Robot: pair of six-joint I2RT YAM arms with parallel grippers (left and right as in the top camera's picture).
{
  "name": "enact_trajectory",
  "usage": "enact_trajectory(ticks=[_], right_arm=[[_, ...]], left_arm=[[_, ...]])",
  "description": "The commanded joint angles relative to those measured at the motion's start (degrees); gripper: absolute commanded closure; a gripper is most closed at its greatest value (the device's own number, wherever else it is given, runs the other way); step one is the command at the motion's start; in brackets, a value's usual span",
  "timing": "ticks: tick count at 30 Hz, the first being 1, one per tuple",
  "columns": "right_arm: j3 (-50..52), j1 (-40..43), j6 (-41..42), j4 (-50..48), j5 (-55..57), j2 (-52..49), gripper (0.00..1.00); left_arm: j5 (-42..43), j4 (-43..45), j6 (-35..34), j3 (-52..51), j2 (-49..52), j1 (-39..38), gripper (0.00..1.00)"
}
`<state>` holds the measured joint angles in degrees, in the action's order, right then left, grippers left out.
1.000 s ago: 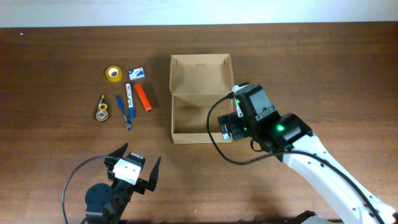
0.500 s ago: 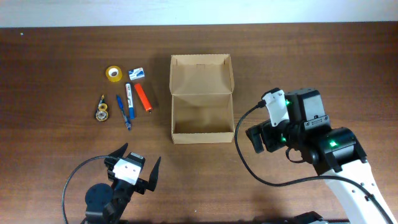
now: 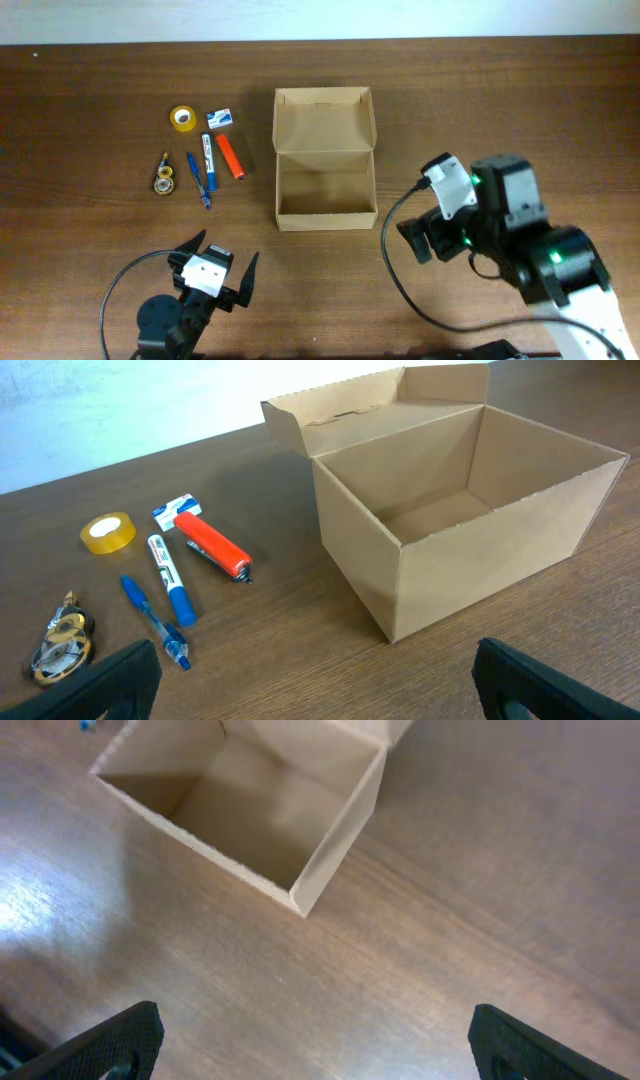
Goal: Pack container
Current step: 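Release the box wall and retract the right gripper rightward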
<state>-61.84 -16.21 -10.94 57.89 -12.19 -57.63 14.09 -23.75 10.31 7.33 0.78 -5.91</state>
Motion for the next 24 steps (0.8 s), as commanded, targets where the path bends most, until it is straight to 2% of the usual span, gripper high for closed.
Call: enact_trajectory(ticks=[1, 6, 11, 24], right_arm=[[3.48, 0.33, -2.14, -1.4, -1.33, 4.31, 0.01], [9.18, 0.33, -1.9, -4.83, -2.69, 9.7, 0.01], [9.86, 0.33, -1.95, -5.49, -2.36, 12.41, 0.01], [9.86, 0.33, -1.92, -5.2, -2.4, 7.93, 0.01]], left_arm=[[-0.39, 0.15, 0.94, -0.31, -0.48, 0.44, 0.01], [-0.39, 0.15, 0.94, -0.31, -0.48, 0.44, 0.01], [-0.39, 0.15, 0.94, -0.31, -0.48, 0.44, 0.01], [-0.39, 0.15, 0.94, -0.31, -0.48, 0.44, 0.0]])
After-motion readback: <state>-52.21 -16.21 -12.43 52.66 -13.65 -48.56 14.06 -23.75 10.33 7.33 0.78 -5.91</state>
